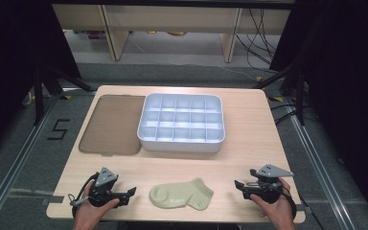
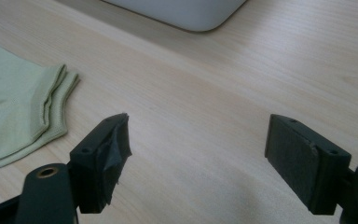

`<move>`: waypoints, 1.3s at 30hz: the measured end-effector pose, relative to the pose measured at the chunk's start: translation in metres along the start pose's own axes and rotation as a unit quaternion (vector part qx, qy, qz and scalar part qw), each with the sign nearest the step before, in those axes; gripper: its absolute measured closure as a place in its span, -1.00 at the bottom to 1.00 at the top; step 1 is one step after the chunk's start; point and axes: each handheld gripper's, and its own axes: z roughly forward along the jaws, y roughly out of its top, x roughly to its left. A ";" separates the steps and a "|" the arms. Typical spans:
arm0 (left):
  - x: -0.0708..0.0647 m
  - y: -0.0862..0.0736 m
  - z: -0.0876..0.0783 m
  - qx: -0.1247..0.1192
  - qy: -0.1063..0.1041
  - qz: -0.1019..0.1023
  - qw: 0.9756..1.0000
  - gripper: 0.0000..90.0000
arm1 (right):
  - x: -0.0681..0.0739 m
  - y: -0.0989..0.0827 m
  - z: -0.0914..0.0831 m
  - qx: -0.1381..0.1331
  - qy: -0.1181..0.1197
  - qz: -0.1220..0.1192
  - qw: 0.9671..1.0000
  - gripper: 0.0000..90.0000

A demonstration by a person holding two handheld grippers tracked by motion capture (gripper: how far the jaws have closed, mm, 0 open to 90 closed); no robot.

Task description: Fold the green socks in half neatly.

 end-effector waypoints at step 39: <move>-0.015 0.002 0.001 0.010 -0.024 -0.006 1.000 -0.65 | 0.058 0.016 0.010 -0.008 0.070 -0.066 0.995 0.01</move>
